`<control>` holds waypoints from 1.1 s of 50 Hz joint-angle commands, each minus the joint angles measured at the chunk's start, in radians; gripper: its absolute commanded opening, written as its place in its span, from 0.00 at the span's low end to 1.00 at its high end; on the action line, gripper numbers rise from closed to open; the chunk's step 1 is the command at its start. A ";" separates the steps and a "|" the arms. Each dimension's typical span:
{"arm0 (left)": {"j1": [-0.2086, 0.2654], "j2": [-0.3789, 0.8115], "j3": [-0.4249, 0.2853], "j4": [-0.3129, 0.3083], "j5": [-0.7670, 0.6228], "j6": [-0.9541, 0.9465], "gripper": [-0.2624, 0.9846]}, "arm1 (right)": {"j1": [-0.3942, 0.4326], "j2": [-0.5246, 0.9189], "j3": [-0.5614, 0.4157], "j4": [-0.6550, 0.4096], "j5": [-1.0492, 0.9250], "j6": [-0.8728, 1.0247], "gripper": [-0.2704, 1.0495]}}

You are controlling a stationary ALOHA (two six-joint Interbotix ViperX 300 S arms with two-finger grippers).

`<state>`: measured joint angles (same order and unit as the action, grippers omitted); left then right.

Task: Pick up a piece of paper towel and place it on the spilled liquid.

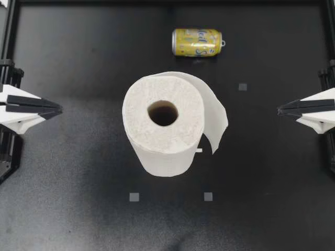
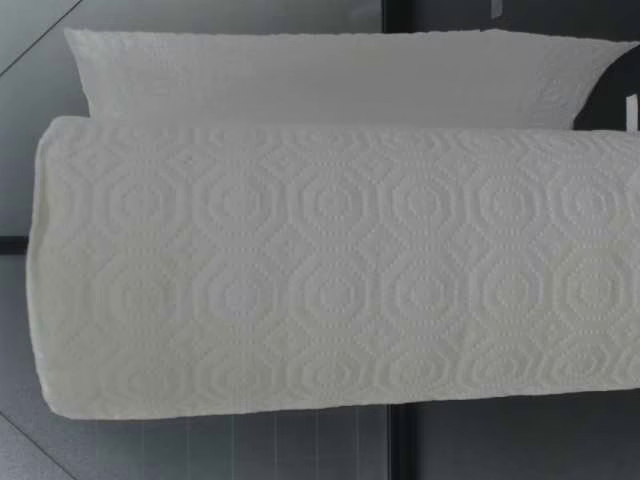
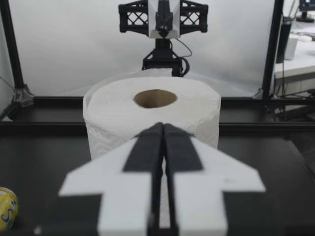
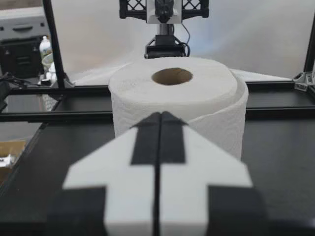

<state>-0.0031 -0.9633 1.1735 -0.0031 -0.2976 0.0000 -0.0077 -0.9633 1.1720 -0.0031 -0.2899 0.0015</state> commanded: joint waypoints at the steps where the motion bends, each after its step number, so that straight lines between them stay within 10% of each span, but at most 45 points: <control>1: -0.014 0.009 -0.011 -0.002 -0.002 -0.003 0.34 | -0.003 0.006 -0.005 0.002 -0.008 0.003 0.32; 14: -0.014 0.021 -0.037 -0.002 0.000 0.000 0.28 | -0.003 0.031 -0.035 0.002 0.064 0.037 0.22; 35: -0.014 0.276 -0.202 0.000 -0.009 0.015 0.28 | 0.014 0.183 -0.356 -0.094 0.770 0.043 0.22; 46: -0.014 0.370 -0.252 0.002 -0.040 0.015 0.28 | 0.067 0.247 -0.423 -0.311 0.916 0.215 0.21; 55: -0.014 0.403 -0.262 0.002 -0.058 0.015 0.28 | 0.308 0.302 -0.483 -0.673 1.183 0.546 0.21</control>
<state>-0.0153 -0.5614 0.9419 -0.0046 -0.3436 0.0138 0.2224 -0.6703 0.7271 -0.5706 0.8222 0.4740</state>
